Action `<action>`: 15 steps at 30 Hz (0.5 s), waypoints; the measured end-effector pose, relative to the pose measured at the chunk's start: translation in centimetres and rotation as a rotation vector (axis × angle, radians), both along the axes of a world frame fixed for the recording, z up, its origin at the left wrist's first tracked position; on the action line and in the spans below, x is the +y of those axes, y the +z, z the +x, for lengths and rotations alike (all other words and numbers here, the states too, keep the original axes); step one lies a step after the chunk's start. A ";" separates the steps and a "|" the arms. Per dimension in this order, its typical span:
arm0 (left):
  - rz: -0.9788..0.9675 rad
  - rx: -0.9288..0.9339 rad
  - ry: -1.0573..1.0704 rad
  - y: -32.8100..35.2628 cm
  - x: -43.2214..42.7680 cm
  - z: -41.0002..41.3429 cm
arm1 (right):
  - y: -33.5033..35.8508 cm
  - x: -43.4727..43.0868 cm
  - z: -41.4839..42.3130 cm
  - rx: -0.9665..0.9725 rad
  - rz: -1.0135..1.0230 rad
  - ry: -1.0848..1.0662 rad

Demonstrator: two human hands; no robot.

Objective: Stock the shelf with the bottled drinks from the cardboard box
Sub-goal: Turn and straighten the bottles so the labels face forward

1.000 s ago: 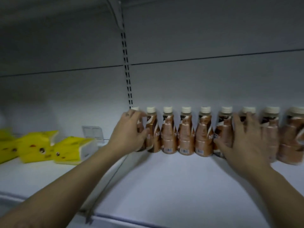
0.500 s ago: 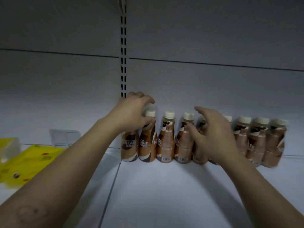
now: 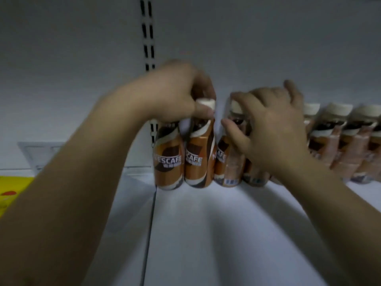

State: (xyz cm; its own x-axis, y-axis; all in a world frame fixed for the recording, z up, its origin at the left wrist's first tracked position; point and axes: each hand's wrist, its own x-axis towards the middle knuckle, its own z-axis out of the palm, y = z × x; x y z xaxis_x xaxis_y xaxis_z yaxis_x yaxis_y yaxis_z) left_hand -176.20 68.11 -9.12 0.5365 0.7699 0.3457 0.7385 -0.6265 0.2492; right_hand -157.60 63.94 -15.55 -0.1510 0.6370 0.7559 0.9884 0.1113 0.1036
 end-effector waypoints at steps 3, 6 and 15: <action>0.044 -0.011 -0.017 -0.3 0.1 -0.3 | -0.9 0.0 0.6 0.021 0.014 -0.054; 0.096 -0.023 -0.022 -0.6 0.1 -0.2 | -0.9 0.1 0.3 0.019 0.041 -0.069; 0.229 -0.027 0.123 -0.7 -0.1 1.0 | -0.8 -0.1 0.6 0.101 0.075 0.009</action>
